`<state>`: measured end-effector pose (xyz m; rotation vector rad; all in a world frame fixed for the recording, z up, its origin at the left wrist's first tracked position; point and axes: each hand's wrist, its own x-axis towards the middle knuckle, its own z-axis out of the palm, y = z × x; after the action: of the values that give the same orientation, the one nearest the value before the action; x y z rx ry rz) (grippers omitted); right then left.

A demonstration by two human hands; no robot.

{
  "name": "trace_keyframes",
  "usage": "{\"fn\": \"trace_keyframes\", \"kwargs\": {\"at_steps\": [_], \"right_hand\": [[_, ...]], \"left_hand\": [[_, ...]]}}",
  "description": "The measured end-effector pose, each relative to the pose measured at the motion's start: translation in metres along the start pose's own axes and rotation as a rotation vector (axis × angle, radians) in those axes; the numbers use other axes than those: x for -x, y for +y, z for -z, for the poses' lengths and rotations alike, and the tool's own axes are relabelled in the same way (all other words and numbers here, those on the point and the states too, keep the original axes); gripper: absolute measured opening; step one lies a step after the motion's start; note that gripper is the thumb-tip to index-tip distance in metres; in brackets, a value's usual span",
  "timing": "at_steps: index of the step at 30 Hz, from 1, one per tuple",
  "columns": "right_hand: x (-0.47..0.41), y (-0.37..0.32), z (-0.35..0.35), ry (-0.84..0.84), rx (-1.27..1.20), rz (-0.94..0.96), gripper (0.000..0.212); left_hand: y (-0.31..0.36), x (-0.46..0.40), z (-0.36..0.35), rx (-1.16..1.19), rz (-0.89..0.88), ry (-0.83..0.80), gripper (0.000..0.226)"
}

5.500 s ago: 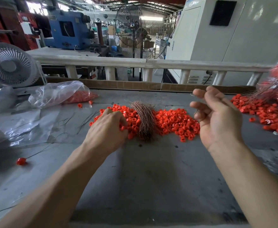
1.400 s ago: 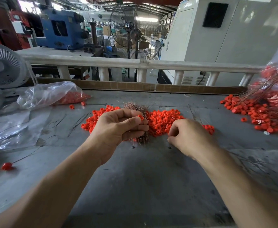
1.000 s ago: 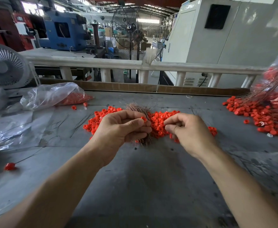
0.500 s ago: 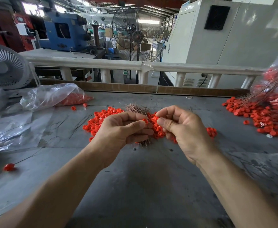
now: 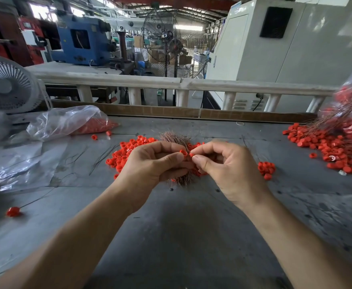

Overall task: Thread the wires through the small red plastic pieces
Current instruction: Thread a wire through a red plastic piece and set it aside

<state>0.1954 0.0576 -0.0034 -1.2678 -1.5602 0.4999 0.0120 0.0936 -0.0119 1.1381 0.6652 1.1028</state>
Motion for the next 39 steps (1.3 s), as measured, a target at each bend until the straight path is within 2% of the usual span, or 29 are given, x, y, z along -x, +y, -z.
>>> {"fn": "trace_keyframes", "kwargs": {"at_steps": [8, 31, 39], "right_hand": [[0.0021, -0.0031, -0.0046, 0.064, 0.048, 0.134, 0.012], [0.0012, 0.0027, -0.0009, 0.023, 0.023, 0.278, 0.013], [0.0036, -0.0022, -0.0100, 0.058, 0.345, 0.420, 0.021]], "left_hand": [[-0.0008, 0.0019, -0.0006, -0.071, -0.018, -0.068, 0.014], [-0.0018, 0.0025, -0.0011, -0.157, -0.082, -0.085, 0.026], [-0.0028, 0.0015, -0.0004, 0.049, 0.069, -0.070, 0.025]]}}
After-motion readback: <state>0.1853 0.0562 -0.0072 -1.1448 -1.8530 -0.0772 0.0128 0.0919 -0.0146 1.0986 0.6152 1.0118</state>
